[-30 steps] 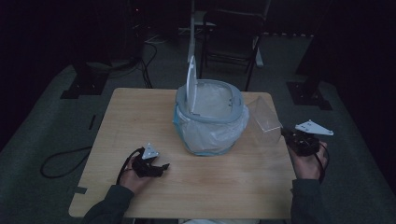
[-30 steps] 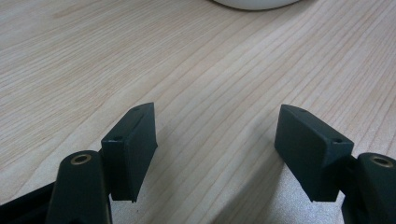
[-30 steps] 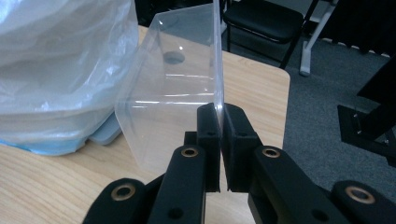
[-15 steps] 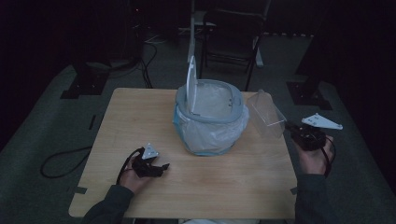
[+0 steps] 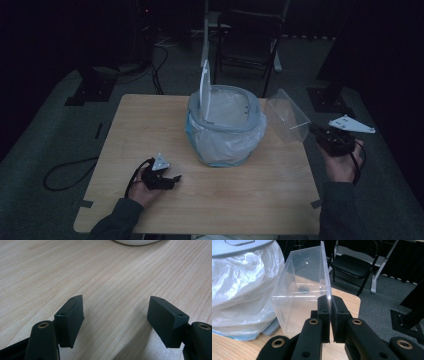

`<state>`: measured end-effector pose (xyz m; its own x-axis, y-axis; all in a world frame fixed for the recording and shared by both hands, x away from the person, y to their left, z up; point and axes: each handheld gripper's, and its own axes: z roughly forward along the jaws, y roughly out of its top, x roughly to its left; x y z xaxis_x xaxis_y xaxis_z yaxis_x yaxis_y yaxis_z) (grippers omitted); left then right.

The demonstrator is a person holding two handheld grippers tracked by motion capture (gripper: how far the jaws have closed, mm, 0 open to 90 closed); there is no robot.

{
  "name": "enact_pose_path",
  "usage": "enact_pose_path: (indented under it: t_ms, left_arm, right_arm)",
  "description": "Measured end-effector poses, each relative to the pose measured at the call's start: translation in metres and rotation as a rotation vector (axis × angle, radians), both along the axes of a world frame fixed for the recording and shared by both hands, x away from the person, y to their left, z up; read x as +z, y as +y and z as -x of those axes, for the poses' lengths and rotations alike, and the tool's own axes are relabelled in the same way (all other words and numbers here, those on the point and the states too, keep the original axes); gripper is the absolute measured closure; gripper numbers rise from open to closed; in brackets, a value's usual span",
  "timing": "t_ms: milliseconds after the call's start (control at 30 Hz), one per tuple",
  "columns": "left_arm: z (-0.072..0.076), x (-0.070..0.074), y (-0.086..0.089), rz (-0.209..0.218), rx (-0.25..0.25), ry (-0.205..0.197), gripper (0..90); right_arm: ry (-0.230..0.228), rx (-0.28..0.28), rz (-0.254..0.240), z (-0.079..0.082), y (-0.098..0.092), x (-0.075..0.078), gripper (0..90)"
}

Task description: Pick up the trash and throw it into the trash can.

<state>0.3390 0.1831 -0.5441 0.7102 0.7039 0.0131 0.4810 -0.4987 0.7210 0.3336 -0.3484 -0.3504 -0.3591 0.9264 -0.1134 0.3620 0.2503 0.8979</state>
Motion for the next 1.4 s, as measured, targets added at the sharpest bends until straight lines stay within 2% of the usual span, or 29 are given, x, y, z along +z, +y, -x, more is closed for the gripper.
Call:
enact_pose_path:
  t_ms: [367, 633, 1400]
  left_arm:
    - [0.0, 0.0, 0.0, 0.002, 0.001, 0.0, 30.7]
    - [0.0, 0.0, 0.0, 0.003, 0.002, 0.0, 30.6]
    - [0.0, 0.0, 0.0, 0.003, 0.002, 0.0, 30.7]
  right_arm:
    - [-0.043, -0.005, 0.015, 0.0, 0.002, 0.018, 86.7]
    - [-0.074, -0.004, 0.004, 0.0, 0.003, 0.03, 86.7]
    - [-0.114, 0.026, -0.002, -0.002, 0.01, 0.054, 86.7]
